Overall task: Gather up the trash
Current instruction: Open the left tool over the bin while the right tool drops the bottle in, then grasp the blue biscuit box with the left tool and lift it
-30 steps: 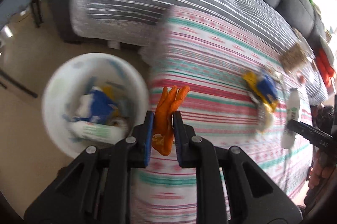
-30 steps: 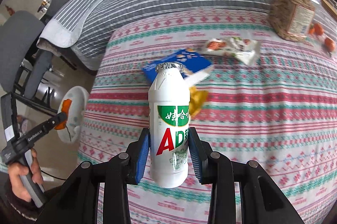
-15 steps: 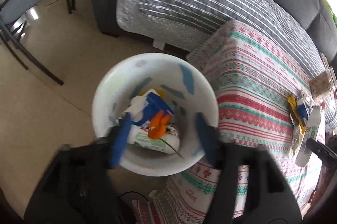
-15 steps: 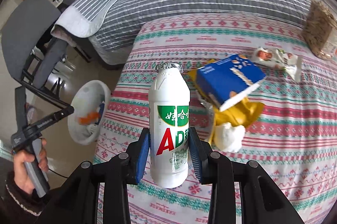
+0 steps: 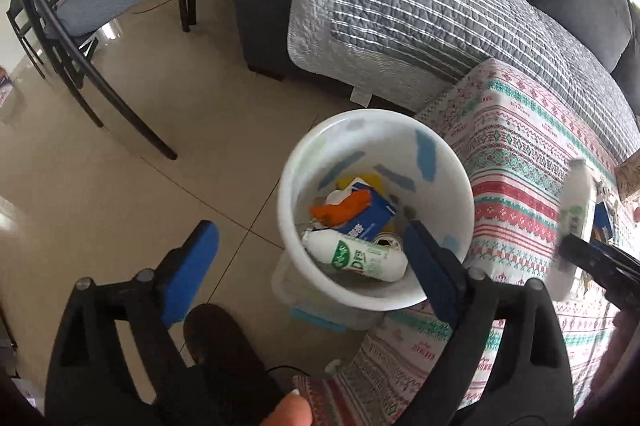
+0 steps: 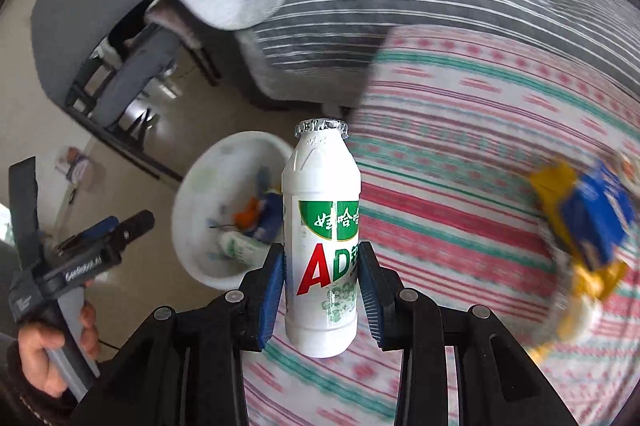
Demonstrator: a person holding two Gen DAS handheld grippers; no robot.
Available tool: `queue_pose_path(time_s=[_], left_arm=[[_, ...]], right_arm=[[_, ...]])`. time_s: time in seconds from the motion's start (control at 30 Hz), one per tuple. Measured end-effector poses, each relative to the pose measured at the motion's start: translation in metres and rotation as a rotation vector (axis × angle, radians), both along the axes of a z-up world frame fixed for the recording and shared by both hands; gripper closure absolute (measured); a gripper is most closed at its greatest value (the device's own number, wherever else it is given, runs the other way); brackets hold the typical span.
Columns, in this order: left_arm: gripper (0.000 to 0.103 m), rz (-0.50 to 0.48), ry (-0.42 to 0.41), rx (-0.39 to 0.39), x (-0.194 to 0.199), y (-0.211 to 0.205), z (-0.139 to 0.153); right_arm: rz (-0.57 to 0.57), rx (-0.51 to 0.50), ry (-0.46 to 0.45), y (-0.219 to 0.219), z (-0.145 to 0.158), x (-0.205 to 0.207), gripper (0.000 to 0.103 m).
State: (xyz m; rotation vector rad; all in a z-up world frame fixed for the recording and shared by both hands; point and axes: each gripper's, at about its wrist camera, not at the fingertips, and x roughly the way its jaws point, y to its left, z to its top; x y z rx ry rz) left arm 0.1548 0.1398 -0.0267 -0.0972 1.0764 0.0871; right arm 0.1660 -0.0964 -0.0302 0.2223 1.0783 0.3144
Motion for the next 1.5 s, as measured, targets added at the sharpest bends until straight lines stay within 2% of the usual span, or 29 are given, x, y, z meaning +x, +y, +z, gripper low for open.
queue_pose_path(time_s=[0.23, 0.43, 0.5, 0.53, 0.57, 0.63, 0.8, 1.0, 1.2, 1.5], left_arm=[[0.01, 0.052, 0.013, -0.023, -0.006, 0.03, 0.0], [0.009, 0.059, 0.012, -0.031, -0.006, 0.039, 0.001], [0.009, 0.051, 0.008, -0.026, -0.006, 0.039, 0.003], [0.009, 0.049, 0.008, -0.024, -0.006, 0.039, 0.003], [0.009, 0.049, 0.009, -0.024, -0.006, 0.038, 0.003], [0.009, 0.047, 0.009, -0.034, -0.006, 0.037, 0.004], [0.009, 0.014, 0.007, -0.033, -0.008, 0.023, 0.006], [0.009, -0.045, -0.006, -0.033, -0.01, -0.006, 0.013], [0.009, -0.108, -0.012, -0.025, -0.012, -0.048, 0.015], [0.009, -0.194, -0.026, -0.034, -0.009, -0.119, 0.017]], right_arm=[[0.041, 0.055, 0.033, 0.04, -0.024, 0.029, 0.066], [0.046, 0.091, 0.059, 0.057, -0.04, 0.046, 0.065], [0.034, 0.117, 0.066, 0.057, -0.041, 0.046, 0.061], [0.029, 0.134, 0.073, 0.055, -0.04, 0.046, 0.052], [0.022, 0.141, 0.072, 0.053, -0.039, 0.045, 0.047], [0.009, 0.136, 0.052, 0.045, -0.031, 0.04, 0.047], [-0.038, 0.066, 0.014, 0.013, -0.006, 0.02, 0.04], [-0.138, -0.066, -0.045, -0.051, 0.024, -0.014, 0.032], [-0.252, -0.104, -0.055, -0.116, 0.03, -0.038, 0.03], [-0.397, -0.087, -0.068, -0.191, 0.032, -0.063, 0.027]])
